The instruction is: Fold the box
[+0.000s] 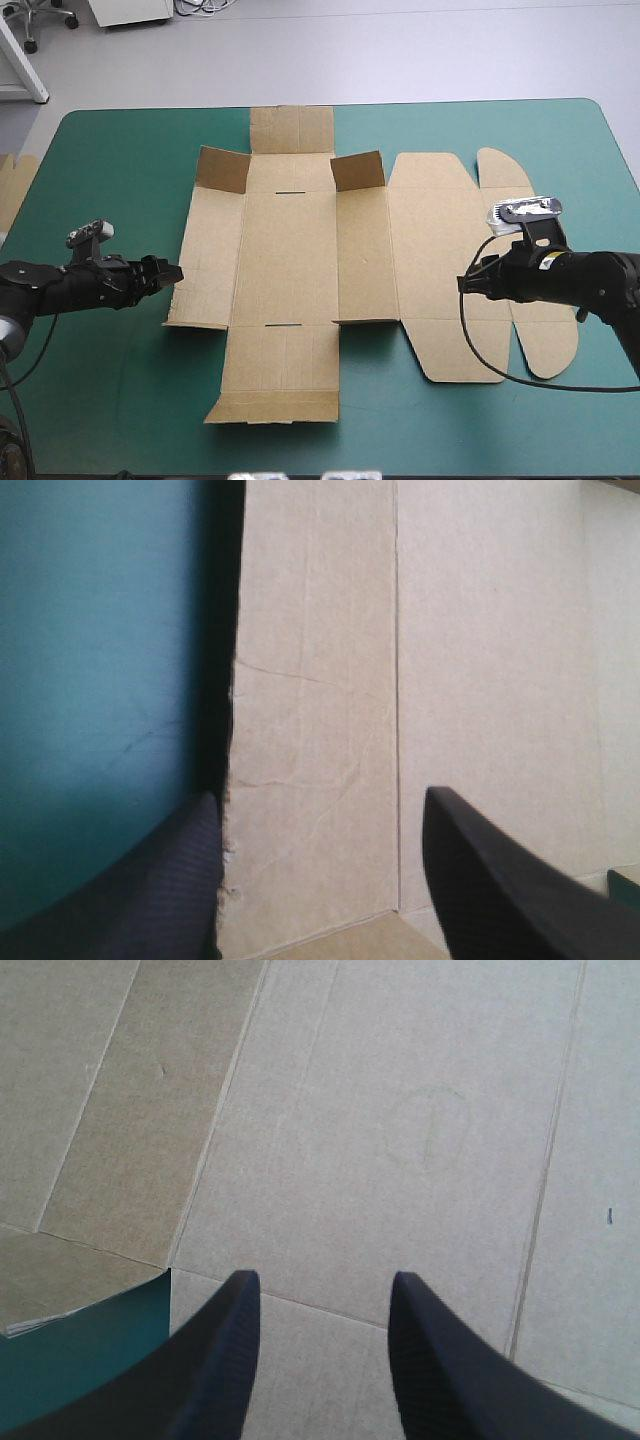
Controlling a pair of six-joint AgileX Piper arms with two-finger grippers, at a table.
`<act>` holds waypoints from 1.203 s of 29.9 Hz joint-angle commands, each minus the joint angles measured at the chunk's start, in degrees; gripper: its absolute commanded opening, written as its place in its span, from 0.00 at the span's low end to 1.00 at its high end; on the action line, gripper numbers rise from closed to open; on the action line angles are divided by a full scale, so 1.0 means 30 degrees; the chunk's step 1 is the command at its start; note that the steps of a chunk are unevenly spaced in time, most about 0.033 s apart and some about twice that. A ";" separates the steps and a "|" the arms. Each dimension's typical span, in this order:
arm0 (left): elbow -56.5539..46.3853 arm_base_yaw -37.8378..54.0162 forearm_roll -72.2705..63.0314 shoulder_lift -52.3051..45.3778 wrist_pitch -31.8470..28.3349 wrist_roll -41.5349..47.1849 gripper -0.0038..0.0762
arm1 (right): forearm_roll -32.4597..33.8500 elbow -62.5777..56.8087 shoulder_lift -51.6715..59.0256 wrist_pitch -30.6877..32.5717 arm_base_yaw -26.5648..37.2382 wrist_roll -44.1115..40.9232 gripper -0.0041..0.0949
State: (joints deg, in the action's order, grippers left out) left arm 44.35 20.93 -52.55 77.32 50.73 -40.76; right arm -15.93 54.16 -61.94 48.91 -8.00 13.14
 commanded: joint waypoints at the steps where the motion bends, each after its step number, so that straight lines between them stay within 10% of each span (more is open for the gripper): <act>1: -0.0004 0.0067 -0.1655 -0.0022 -0.0150 -0.0789 0.59 | -0.0173 0.0671 0.0251 -0.0579 -0.0018 0.0203 0.45; 36: -0.0078 -0.0009 -0.7670 0.4847 0.2534 -0.6125 0.53 | -0.0099 0.0671 0.0251 -0.0076 -0.0018 -0.0135 0.45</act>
State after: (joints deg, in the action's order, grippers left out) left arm 43.08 21.05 -72.09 93.71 54.99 -58.82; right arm -15.90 54.19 -61.94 51.11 -8.00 12.65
